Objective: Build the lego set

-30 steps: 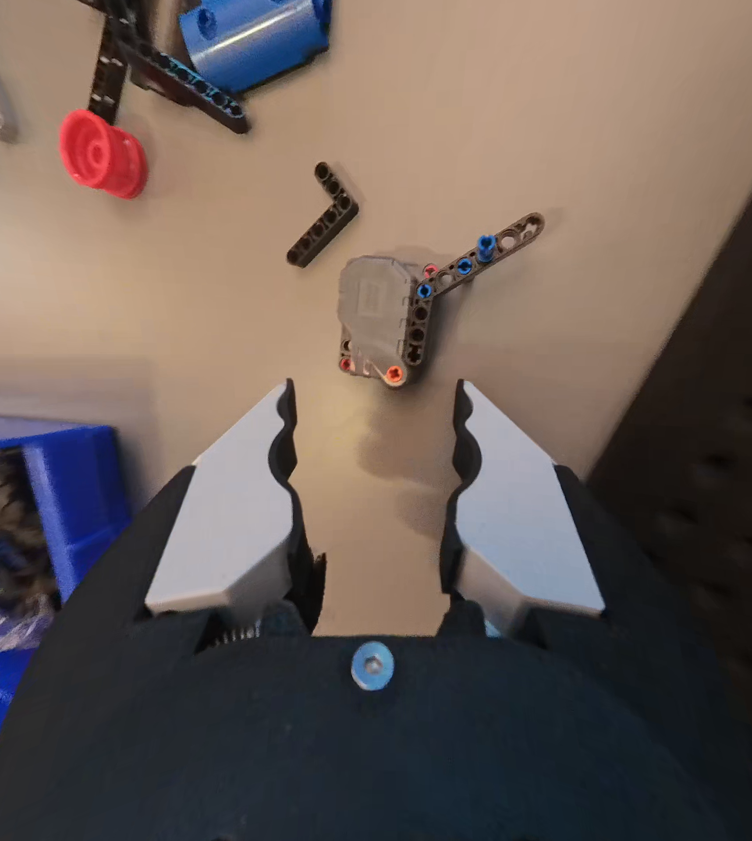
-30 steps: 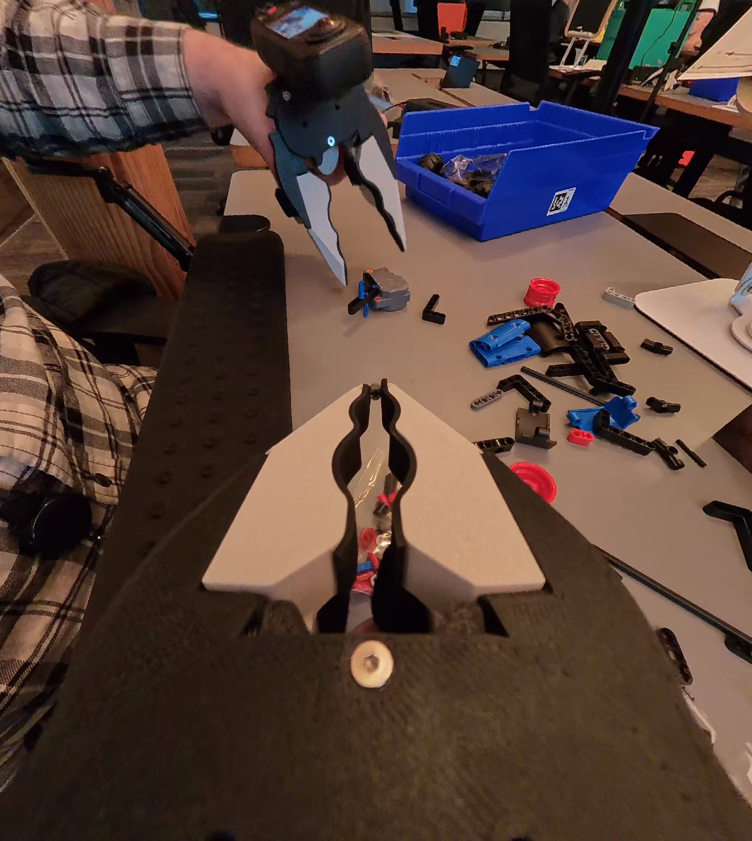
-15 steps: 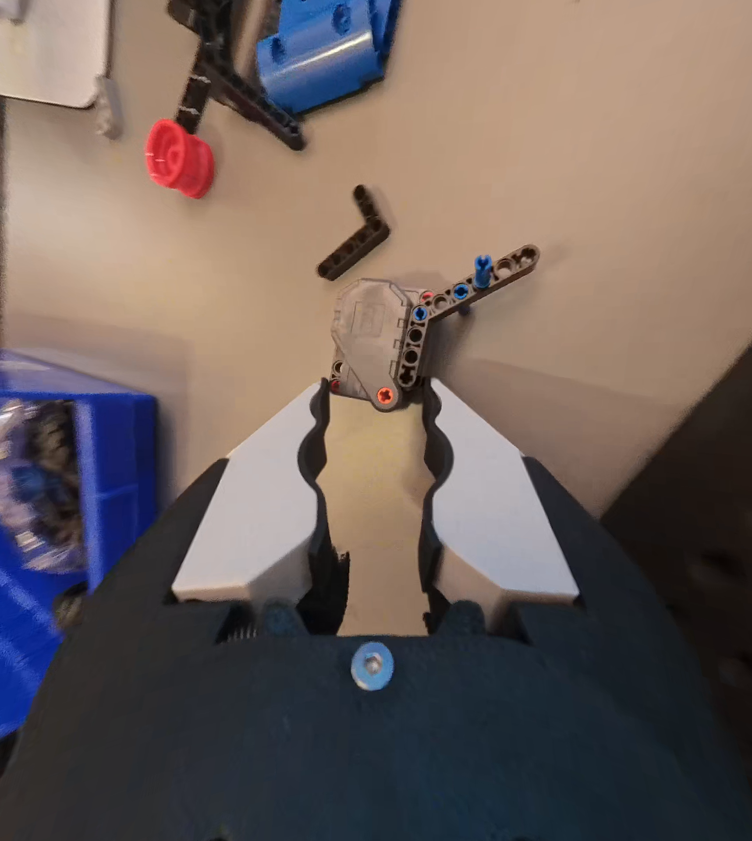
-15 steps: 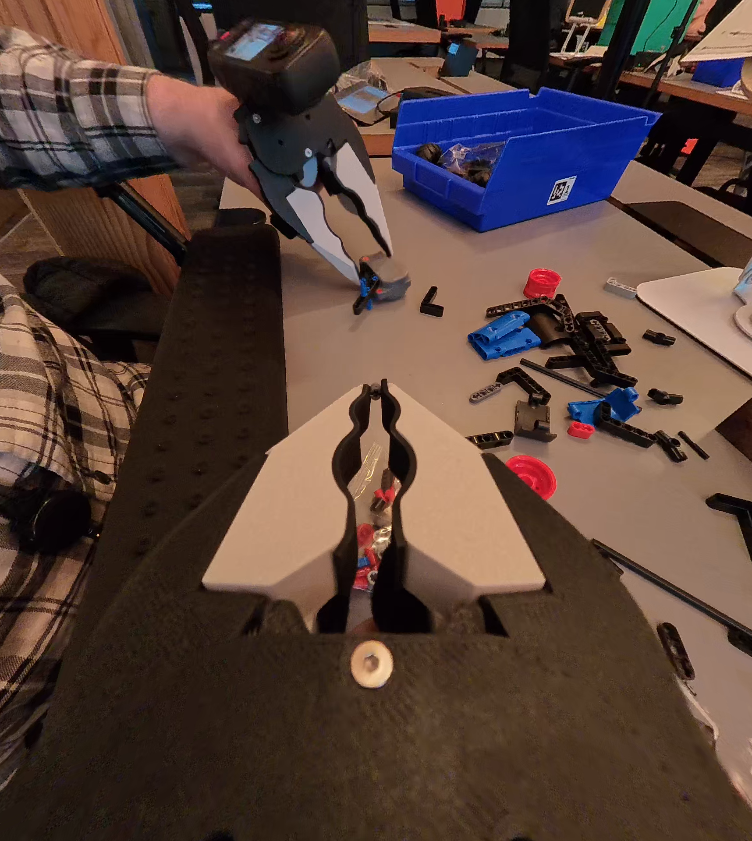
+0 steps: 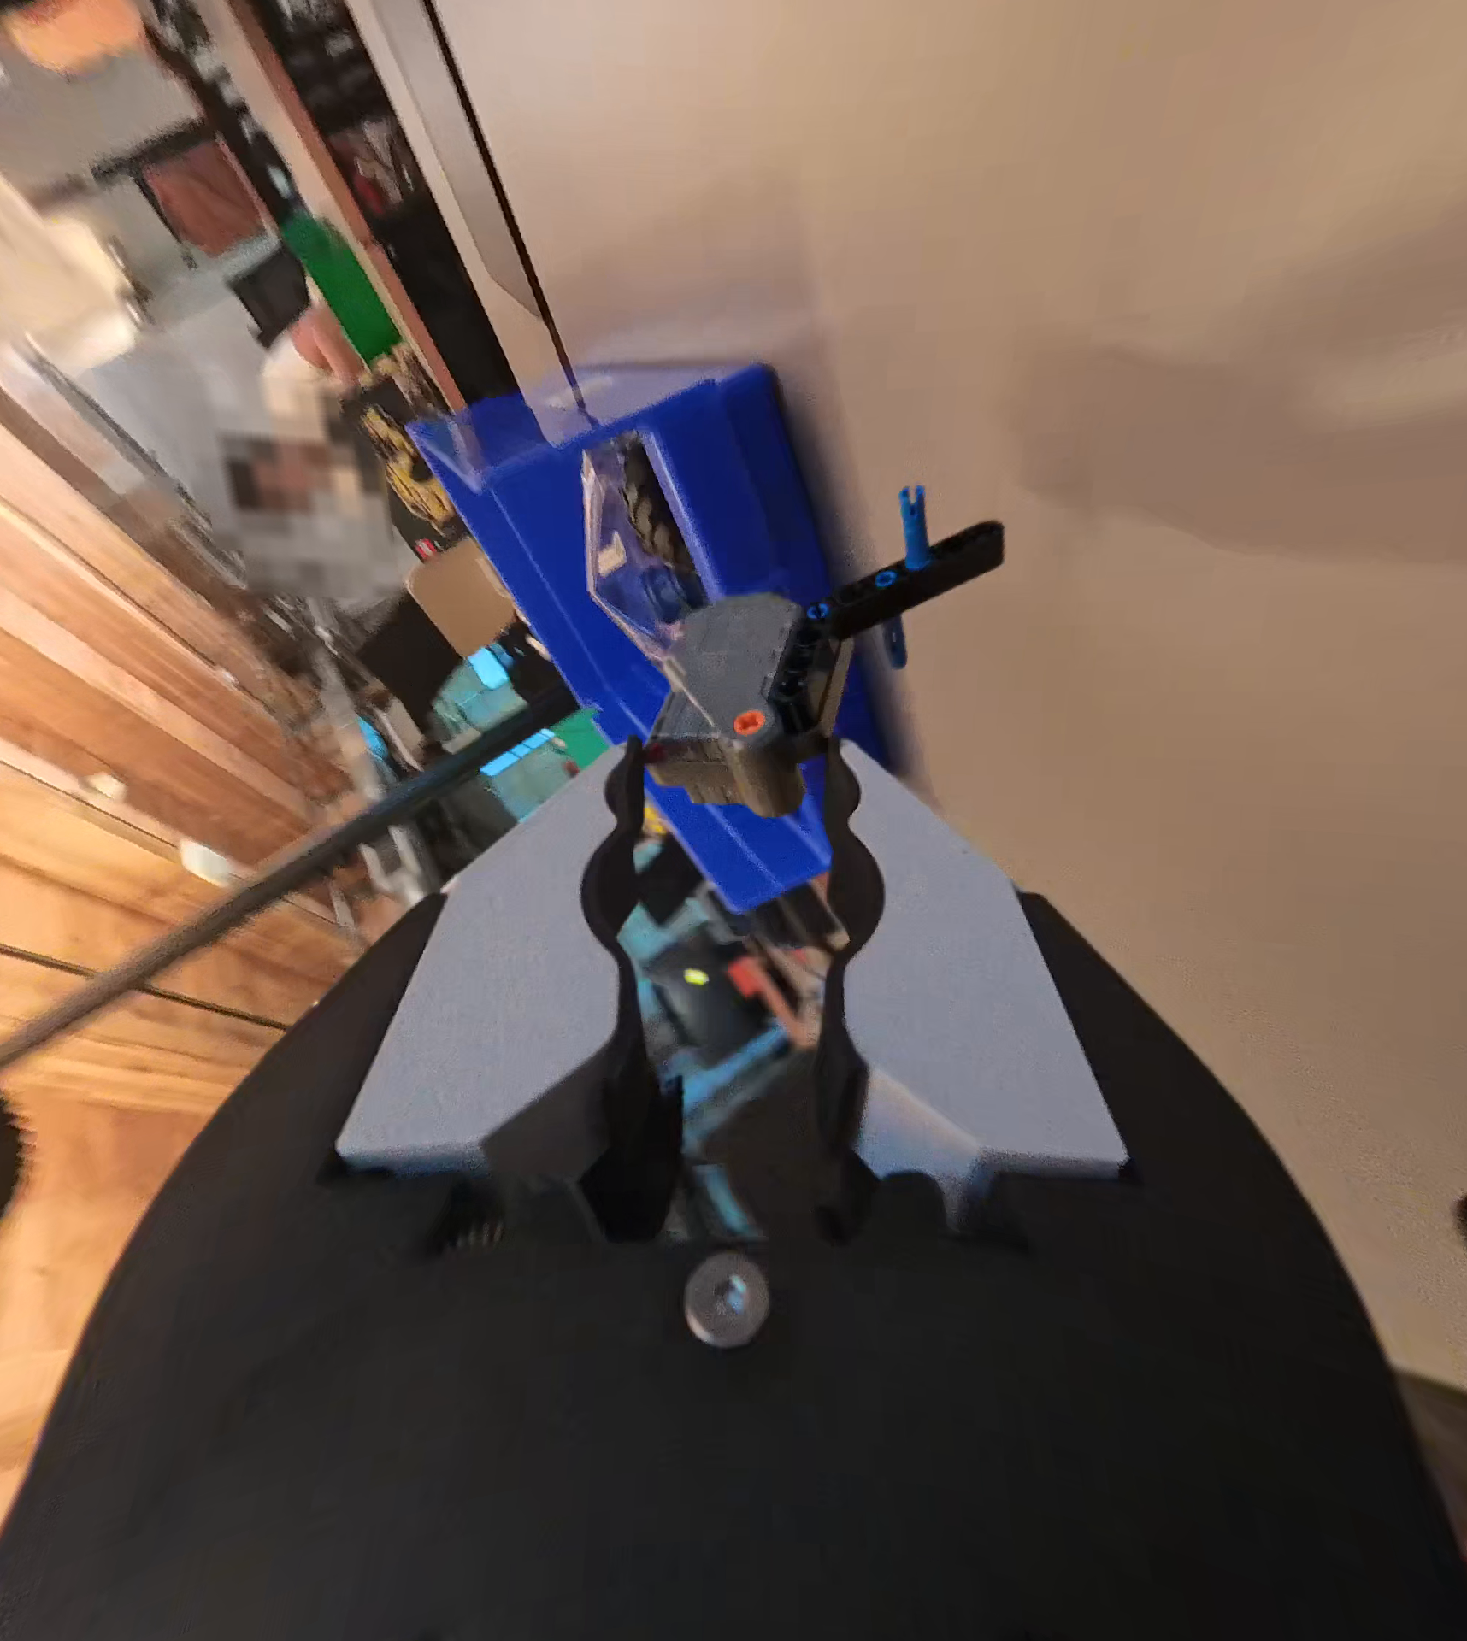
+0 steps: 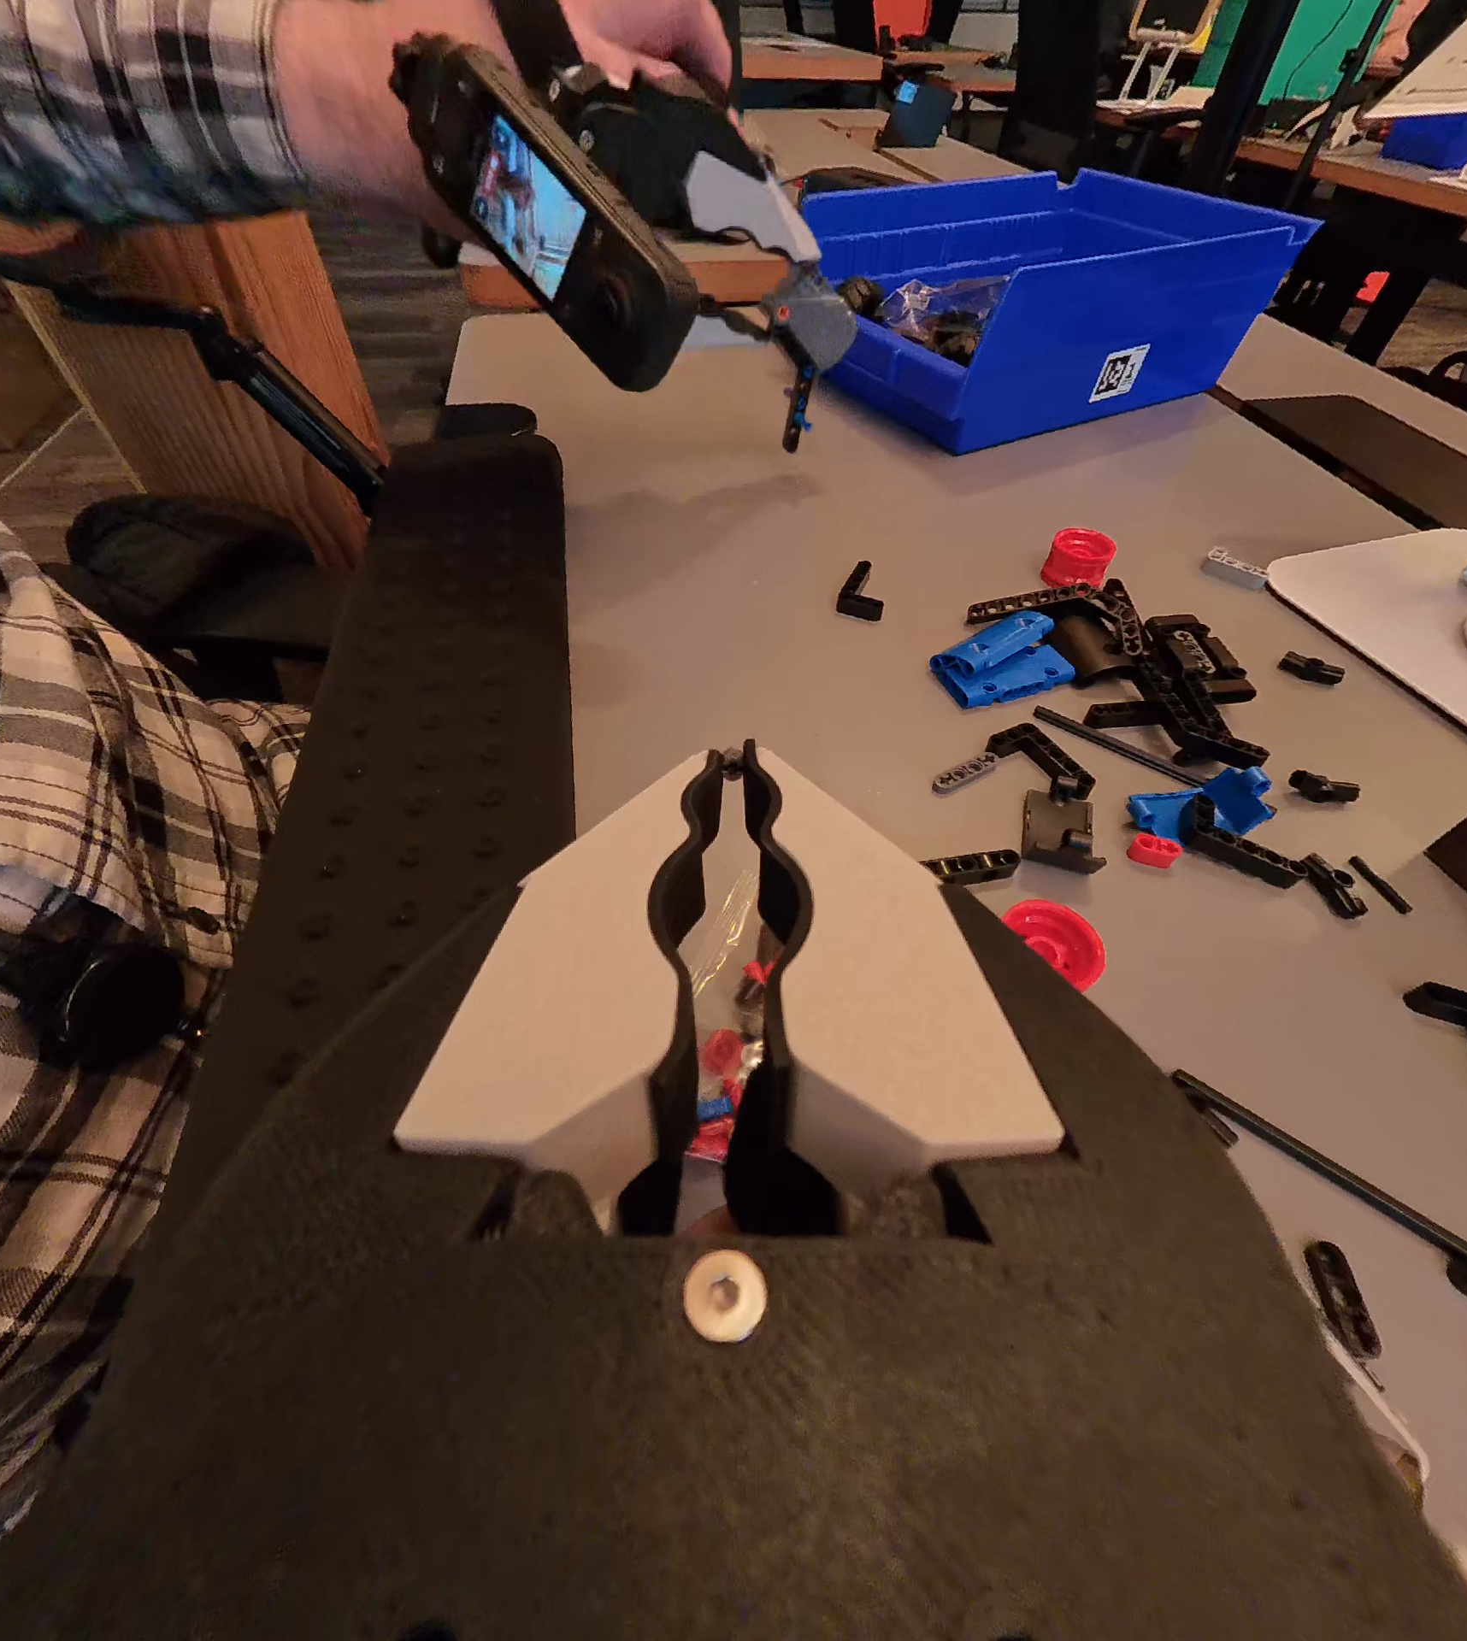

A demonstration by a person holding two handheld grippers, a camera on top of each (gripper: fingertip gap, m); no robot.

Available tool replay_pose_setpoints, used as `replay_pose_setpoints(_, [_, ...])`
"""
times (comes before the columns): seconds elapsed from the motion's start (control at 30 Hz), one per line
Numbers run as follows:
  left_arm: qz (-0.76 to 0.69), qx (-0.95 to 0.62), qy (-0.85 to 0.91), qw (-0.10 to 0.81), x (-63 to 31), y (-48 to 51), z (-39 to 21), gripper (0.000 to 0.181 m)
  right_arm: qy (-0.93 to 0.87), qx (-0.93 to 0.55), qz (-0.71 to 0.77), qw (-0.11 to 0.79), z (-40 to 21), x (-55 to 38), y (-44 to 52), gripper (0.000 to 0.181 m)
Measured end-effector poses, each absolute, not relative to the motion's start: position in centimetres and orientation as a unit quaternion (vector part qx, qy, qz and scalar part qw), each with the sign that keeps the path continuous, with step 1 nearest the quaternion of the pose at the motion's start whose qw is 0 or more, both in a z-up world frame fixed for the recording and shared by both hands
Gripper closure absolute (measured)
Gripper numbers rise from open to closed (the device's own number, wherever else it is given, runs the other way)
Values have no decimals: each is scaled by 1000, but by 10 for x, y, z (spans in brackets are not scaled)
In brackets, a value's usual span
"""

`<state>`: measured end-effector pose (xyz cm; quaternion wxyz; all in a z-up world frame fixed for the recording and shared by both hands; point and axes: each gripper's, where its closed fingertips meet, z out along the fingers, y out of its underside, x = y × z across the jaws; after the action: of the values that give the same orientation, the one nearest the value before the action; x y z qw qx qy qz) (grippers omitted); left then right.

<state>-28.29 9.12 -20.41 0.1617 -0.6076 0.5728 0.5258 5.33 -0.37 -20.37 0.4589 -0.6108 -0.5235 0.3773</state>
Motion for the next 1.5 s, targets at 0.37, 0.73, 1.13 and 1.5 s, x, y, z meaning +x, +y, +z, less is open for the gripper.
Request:
replay_pose_setpoints(0.37, [519, -424, 742, 19, -177, 63, -258, 149, -519, -609, 374, 469, -200, 57, -2, 179])
replay_pose_setpoints(0.73, [419, -502, 745, 132, -126, 52, -277, 132, -523, -605, 370, 473, -199, 59, -4, 179])
replay_pose_setpoints(1.13, [87, -811, 528, 237, -192, 41, -239, 119, -522, -605, 374, 471, -199, 58, -5, 179])
replay_pose_setpoints(1.5, [-23, -812, 504, 294, -182, 35, -267, 133, -516, -613, 380, 463, -203, 58, -2, 179])
